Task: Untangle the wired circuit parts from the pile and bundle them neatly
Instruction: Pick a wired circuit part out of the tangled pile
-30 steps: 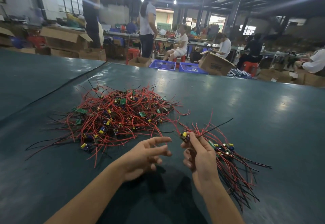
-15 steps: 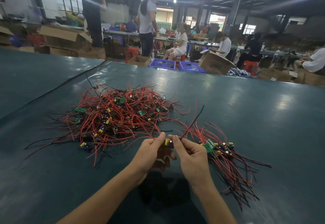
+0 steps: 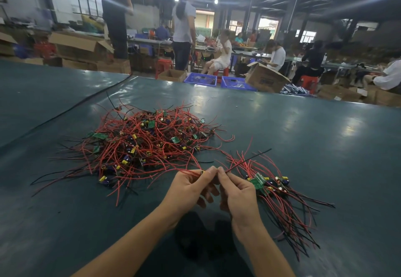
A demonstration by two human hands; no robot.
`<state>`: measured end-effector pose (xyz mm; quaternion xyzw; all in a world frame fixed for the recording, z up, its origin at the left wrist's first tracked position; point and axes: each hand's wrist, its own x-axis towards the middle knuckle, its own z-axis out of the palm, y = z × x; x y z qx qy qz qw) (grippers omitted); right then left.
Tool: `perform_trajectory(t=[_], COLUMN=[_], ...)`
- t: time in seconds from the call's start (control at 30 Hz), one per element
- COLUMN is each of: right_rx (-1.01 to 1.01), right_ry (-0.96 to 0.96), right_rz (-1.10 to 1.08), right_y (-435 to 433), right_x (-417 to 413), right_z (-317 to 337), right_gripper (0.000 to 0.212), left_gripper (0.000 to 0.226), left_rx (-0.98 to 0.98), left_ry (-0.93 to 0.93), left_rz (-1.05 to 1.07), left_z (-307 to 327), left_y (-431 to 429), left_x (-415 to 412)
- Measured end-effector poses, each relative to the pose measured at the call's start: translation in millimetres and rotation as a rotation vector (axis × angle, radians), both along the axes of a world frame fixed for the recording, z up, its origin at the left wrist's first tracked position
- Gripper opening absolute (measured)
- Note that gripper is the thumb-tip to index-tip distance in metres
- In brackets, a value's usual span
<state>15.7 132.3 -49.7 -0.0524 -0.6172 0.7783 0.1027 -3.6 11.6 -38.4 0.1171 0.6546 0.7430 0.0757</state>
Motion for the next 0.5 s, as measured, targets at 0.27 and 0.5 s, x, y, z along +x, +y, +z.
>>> perform_trajectory(t=[0.27,0.5], right_rx=[-0.306,-0.442], right_ry=[-0.091,-0.053], right_rz=[-0.245,-0.283], right_y=[24,38], right_x=[-6,-7], right_z=[11,11], right_gripper=[0.024,0.021], left_gripper=[0.039,0.042], left_rx=[0.039,0.03], left_ry=[0.024,0.047], left_rz=[0.055,0.075], left_z=[6,5], left_y=[-2,-7], left_x=[-3,-7])
